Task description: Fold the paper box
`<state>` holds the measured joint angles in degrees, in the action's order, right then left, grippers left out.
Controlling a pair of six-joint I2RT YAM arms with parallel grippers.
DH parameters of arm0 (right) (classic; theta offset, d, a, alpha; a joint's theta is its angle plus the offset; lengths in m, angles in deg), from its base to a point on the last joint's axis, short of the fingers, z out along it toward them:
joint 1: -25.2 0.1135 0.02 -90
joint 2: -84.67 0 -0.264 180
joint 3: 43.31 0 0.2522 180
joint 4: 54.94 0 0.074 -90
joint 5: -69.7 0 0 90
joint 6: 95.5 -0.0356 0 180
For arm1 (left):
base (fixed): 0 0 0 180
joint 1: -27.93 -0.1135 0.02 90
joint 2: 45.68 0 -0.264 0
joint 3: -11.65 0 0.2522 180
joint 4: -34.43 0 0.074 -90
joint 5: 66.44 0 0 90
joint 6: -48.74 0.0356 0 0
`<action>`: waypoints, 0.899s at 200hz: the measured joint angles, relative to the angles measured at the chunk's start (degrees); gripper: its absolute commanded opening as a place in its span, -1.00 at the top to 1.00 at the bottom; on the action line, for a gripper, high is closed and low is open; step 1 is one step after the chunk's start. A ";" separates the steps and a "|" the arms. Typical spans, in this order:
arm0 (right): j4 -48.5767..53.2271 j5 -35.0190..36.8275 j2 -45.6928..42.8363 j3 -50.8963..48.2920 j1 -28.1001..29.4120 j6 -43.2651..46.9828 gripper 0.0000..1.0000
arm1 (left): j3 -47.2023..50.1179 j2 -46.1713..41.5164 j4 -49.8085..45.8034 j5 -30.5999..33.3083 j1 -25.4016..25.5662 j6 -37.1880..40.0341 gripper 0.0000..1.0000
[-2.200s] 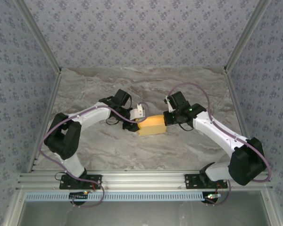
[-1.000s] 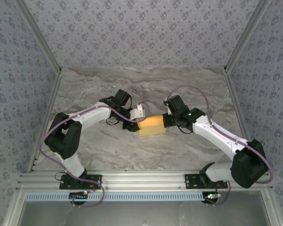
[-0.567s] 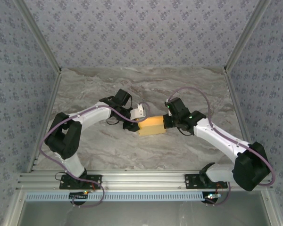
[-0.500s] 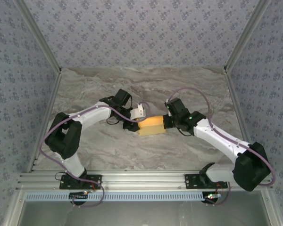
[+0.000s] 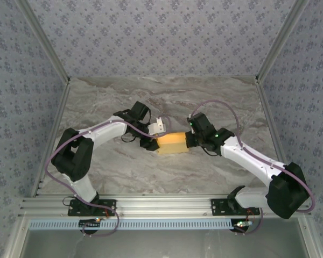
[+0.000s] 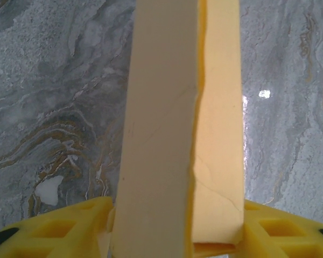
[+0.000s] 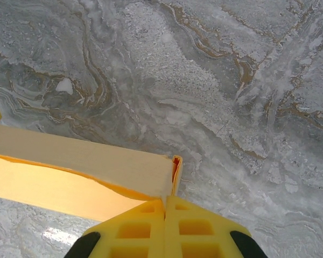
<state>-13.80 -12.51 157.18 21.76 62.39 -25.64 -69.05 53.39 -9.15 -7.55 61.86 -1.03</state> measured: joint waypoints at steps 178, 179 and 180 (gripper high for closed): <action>1.53 1.60 0.35 0.94 1.75 -2.49 0.97 | 3.26 -5.35 2.12 -0.59 -2.08 -5.51 -0.43; 1.53 1.62 0.35 0.94 1.75 -2.54 0.97 | 3.39 -5.44 2.23 -0.59 -2.08 -5.60 -0.43; 1.51 1.64 0.35 0.94 1.75 -2.60 0.97 | 3.43 -5.49 2.25 -0.59 -2.08 -5.66 -0.42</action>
<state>-12.29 -10.87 157.53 22.70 64.14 -28.24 -65.62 47.90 -6.90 -8.14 59.78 -6.69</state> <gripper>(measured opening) 0.053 0.715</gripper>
